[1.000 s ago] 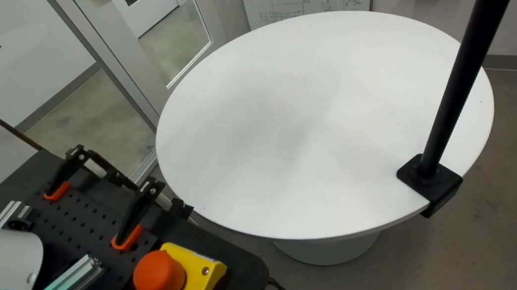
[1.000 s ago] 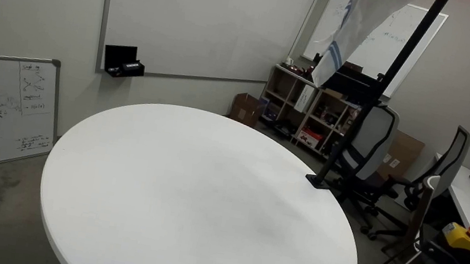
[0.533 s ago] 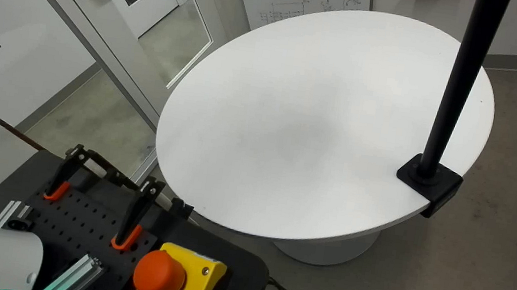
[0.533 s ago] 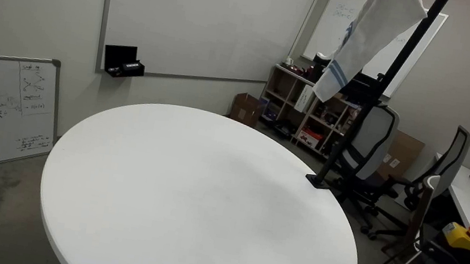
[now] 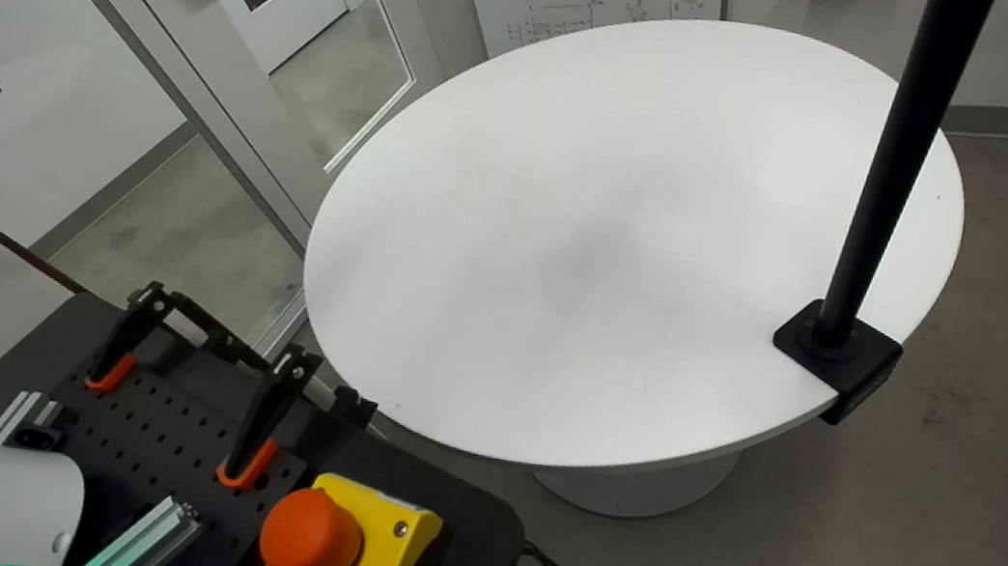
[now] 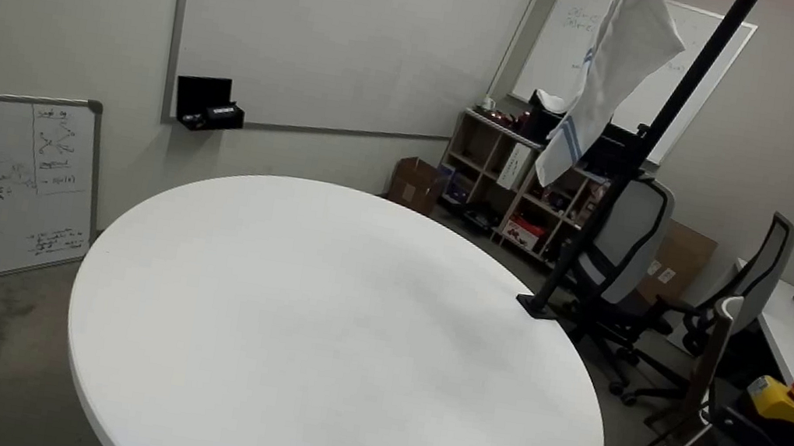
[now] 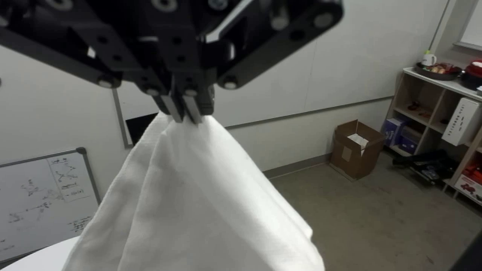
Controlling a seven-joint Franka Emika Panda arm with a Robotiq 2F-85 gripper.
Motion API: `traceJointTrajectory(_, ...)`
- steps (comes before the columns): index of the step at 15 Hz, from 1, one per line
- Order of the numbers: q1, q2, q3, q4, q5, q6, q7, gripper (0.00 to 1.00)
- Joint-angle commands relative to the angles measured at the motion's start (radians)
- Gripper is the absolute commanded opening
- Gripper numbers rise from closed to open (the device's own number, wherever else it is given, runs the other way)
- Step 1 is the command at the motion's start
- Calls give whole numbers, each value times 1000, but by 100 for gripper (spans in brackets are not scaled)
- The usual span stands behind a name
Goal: Take the white cloth off the black pole, put it down, pick it back up and put it on the black pole again
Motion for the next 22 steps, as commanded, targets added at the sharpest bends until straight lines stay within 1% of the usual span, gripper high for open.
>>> traceJointTrajectory(1,-8,120,12,142,-56,-36,113,3)
traceJointTrajectory(7,28,273,4,238,-194,-39,308,3)
traceJointTrajectory(9,40,320,-5,274,-211,-53,353,3)
traceJointTrajectory(13,54,395,-25,342,-211,-97,416,2)
traceJointTrajectory(14,57,408,-29,356,-210,-116,425,5)
traceJointTrajectory(15,59,419,-33,369,-210,-129,432,30)
traceJointTrajectory(16,60,427,-35,378,-209,-141,438,31)
traceJointTrajectory(17,61,437,-37,391,-207,-153,441,36)
traceJointTrajectory(22,68,456,-43,426,-210,-184,453,71)
